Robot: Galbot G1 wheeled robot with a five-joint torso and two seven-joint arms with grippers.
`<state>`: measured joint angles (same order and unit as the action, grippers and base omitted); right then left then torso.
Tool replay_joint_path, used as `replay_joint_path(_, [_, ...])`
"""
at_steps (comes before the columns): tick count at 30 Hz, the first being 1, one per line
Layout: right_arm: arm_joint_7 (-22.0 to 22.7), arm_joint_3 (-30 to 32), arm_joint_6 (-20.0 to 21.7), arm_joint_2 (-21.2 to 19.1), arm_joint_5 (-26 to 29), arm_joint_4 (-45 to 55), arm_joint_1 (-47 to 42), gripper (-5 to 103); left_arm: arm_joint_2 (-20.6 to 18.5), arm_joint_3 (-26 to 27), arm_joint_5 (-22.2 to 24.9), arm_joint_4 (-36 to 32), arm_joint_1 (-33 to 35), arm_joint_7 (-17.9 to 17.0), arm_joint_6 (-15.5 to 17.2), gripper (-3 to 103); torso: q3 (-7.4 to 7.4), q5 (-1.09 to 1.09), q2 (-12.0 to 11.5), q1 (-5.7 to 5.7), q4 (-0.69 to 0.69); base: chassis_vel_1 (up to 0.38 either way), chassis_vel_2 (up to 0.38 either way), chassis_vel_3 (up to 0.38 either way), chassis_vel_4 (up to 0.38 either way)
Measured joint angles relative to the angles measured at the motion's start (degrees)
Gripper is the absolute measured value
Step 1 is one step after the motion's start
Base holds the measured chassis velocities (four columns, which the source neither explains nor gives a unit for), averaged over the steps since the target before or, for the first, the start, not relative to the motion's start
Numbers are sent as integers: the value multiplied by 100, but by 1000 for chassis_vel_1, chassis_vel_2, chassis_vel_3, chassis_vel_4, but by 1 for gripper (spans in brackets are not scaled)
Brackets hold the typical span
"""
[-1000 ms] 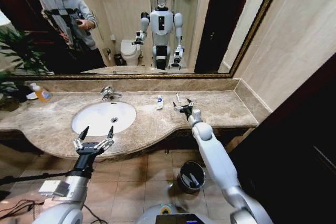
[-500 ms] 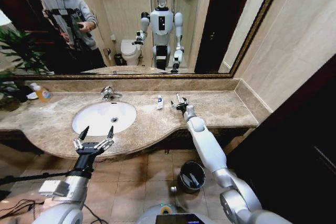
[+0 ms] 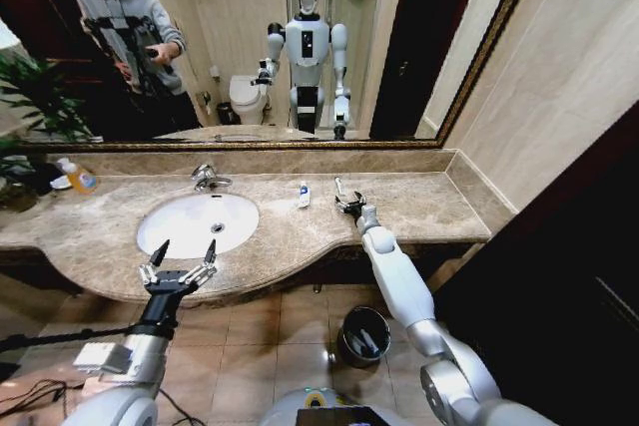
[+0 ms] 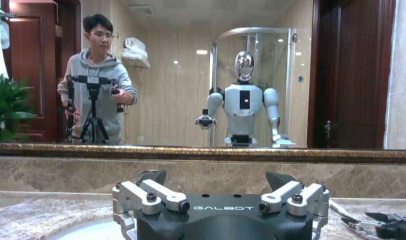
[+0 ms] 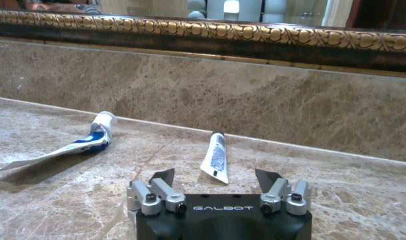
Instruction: Pick up the trash from the sink and place it in the trash bin.
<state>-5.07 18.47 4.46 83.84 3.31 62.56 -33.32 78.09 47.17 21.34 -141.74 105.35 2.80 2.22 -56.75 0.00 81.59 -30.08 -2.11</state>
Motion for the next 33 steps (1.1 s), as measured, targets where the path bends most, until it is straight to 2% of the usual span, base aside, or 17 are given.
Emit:
replay_joint_path(2, [0,-9,-41,26,-30,-127,70,77,0,0,0,0,0,0,0,100,0,0,0,0,0,0,0,0,0])
replay_joint_path(5, [-1,-12,-80,44,-49,-242,122,73,0,0,0,0,0,0,0,100,0,0,0,0,0,0,0,0,0])
replay_joint_path(8, [-1,-10,-180,77,-82,-413,206,56,0,0,0,0,0,0,0,100,0,0,0,0,0,0,0,0,0])
replay_joint_path(10, [-1,-10,-202,82,-83,-448,222,56,0,0,0,0,0,0,0,100,0,-1,0,0,0,0,0,0,0])
replay_joint_path(13, [6,-5,-250,88,-83,-502,246,41,0,0,0,0,0,0,0,100,1,-2,1,0,0,0,0,0,0])
replay_joint_path(14, [6,-5,-250,88,-83,-502,246,41,0,0,0,0,0,0,0,100,1,-2,1,0,0,0,0,0,0])
replay_joint_path(16, [10,-4,-271,86,-83,-506,246,30,0,0,0,0,0,0,0,100,1,-2,2,0,0,0,0,0,0])
replay_joint_path(17, [11,-4,-273,84,-82,-502,243,30,0,0,0,0,0,0,0,100,1,-1,2,0,0,0,0,0,0])
replay_joint_path(19, [14,-3,-274,70,-75,-472,228,19,0,0,0,0,0,0,0,100,0,0,1,0,0,0,0,0,0])
replay_joint_path(20, [14,-3,-274,70,-75,-472,228,19,0,0,0,0,0,0,0,100,0,0,1,0,0,0,0,0,0])
replay_joint_path(23, [18,-3,-273,49,-65,-414,213,3,0,0,0,0,0,0,0,100,-1,2,1,-1,0,0,0,0,0])
replay_joint_path(33, [46,-8,-170,5,-22,-118,149,0,0,0,0,0,0,0,0,100,-1,0,1,-1,0,0,0,0,0])
